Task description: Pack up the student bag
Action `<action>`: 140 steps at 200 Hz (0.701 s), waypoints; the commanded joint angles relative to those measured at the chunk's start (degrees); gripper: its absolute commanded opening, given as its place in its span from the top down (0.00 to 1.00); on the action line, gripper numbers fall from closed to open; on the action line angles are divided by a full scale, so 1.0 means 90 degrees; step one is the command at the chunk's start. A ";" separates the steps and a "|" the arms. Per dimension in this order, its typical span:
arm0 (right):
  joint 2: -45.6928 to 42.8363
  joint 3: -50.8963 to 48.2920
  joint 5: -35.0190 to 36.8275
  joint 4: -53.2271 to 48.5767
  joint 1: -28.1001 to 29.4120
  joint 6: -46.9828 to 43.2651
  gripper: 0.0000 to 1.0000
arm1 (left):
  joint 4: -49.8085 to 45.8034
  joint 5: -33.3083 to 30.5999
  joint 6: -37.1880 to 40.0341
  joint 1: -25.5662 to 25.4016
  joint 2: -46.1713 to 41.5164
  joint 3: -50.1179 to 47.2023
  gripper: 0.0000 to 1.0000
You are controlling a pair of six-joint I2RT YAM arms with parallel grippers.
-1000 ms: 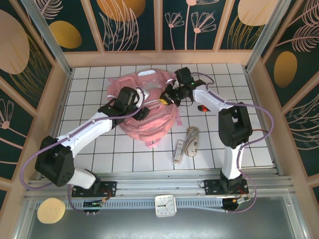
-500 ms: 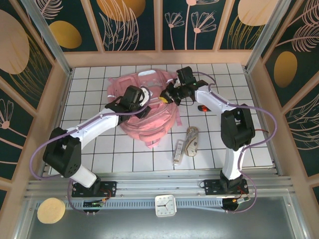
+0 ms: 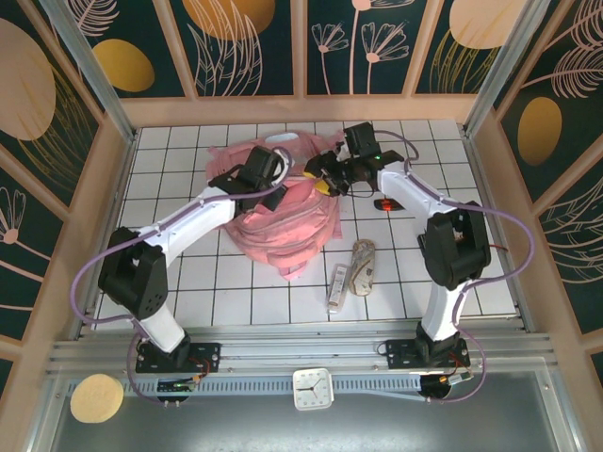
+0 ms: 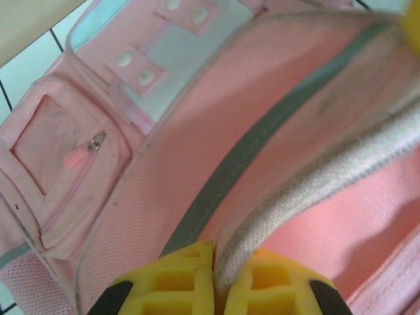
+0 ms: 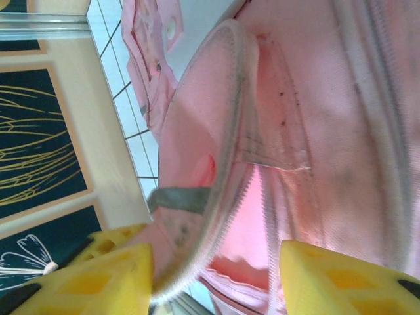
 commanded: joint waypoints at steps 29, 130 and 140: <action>-0.0622 -0.1032 0.0385 0.0360 -0.0063 -0.0347 0.46 | -0.0503 0.1110 -0.1743 0.0882 -0.0281 0.0923 1.00; 0.0084 -0.0072 0.0915 -0.0121 0.0690 -0.1265 0.51 | -0.0028 0.2536 -0.3038 0.0963 -0.0232 0.0971 1.00; 0.0135 -0.0038 0.1048 -0.0321 0.0680 -0.1400 0.87 | -0.0015 0.2523 -0.3098 0.0968 -0.0256 0.0980 1.00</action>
